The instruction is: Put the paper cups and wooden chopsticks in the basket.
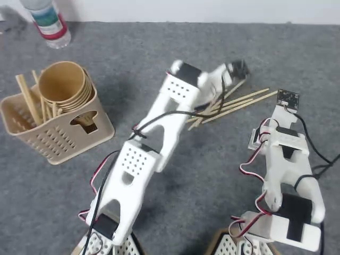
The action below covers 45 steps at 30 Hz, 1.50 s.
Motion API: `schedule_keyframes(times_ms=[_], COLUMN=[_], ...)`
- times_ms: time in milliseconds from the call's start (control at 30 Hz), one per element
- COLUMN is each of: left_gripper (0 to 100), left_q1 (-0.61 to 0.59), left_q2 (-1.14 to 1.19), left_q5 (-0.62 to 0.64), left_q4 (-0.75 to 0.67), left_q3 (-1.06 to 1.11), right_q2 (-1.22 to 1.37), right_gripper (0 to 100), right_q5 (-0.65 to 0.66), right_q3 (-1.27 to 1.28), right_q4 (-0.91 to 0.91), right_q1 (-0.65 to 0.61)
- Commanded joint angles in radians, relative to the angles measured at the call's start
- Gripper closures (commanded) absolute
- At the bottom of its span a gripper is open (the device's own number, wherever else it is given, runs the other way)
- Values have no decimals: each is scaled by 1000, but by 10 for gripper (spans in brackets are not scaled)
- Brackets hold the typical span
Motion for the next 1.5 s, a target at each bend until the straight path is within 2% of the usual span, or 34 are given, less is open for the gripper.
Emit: schedule_keyframes(times_ms=[0,100,233,300,500,700,900,1200,1333,1467], left_gripper=[984,949,840,821,822,823,823,860,859,859], left_q1=[-43,-58,-80,-97,-138,-157,-149,-153,-147,-144], left_q2=[-178,-153,-54,-6,100,135,138,163,167,172], left_q5=[26,32,129,129,104,152,163,130,132,133], left_q4=[23,20,12,12,11,-112,-132,-103,-23,-20], left_q3=[-1,4,10,10,8,8,18,8,-128,-209], right_q2=[-12,-12,-12,-12,-12,-12,-12,-12,-12,-12], right_gripper=[700,700,700,700,700,700,700,700,700,700], right_q5=[0,0,0,0,0,20,32,34,34,34], right_q3=[-57,-57,-57,-57,-57,-55,-55,-54,-54,-54], right_q4=[10,10,10,10,10,12,12,12,12,12], right_q1=[-13,-13,-13,-13,-13,-28,-28,-28,-28,-28])
